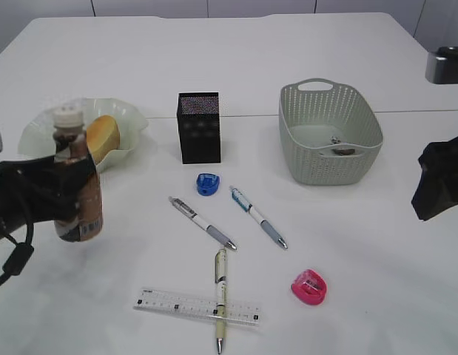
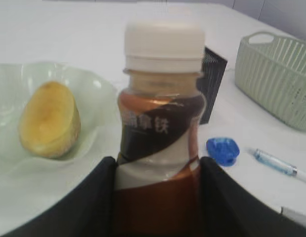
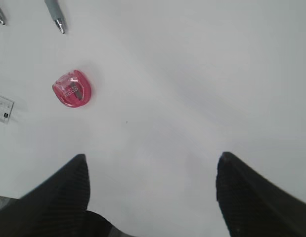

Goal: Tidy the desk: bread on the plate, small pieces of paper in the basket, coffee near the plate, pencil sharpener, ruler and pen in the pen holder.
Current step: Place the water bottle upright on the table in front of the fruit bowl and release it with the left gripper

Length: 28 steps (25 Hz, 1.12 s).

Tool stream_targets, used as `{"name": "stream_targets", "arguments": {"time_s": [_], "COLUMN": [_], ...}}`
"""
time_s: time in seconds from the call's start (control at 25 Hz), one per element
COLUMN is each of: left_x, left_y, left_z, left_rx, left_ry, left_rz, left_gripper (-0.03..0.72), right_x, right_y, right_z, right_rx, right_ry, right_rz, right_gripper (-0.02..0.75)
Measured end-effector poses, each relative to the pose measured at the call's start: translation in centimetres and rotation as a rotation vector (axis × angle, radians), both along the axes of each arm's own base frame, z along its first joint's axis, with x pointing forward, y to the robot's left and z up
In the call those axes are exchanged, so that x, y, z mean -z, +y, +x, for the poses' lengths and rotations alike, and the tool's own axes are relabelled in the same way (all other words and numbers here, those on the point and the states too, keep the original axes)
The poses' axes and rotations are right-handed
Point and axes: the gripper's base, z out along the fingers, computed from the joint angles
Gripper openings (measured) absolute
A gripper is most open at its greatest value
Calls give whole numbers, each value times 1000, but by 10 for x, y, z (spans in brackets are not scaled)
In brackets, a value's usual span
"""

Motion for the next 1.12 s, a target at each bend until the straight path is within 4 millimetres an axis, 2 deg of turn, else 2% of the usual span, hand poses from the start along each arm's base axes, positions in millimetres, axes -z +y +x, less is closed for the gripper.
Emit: {"name": "stream_targets", "arguments": {"time_s": [0.12,0.4,0.6,0.84,1.12], "left_x": [17,39,51,69,73], "left_y": [0,-4,-7,-7,-11], "left_z": [3,21,33,37,46], "left_rx": [-2,-15,-13,-26,2], "left_ry": [61,104,55,22,-12], "left_rz": [13,17,-16,-48,2], "left_gripper": [370,370,370,370,370], "right_x": [0,-1,-1,-1,-1], "right_y": [0,0,0,-1,0], "right_z": [1,3,3,4,5], "right_rx": [0,0,-1,-1,0], "right_ry": [-10,-33,-36,-43,-61], "right_rz": [0,-4,-5,-8,-6], "right_gripper": [583,584,583,584,584]}}
